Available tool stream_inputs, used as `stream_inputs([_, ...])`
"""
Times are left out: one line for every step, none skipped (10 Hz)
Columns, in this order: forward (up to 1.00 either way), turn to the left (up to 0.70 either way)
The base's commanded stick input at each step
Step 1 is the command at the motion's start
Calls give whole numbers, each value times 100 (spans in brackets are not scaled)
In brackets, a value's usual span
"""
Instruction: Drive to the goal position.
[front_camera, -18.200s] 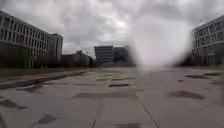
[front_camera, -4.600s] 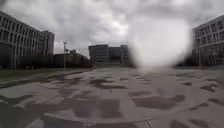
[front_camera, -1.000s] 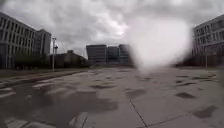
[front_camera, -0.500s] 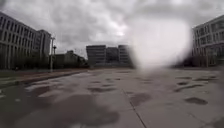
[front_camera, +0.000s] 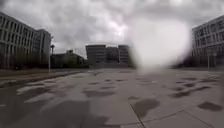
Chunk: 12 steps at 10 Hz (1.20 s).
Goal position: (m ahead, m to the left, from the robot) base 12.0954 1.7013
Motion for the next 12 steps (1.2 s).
stream_inputs([70, 0])
stream_inputs([70, 0])
stream_inputs([70, 0])
stream_inputs([70, 0])
stream_inputs([70, 0])
stream_inputs([70, 0])
stream_inputs([70, 0])
stream_inputs([70, 0])
stream_inputs([70, 0])
stream_inputs([70, 0])
stream_inputs([70, 0])
stream_inputs([70, 0])
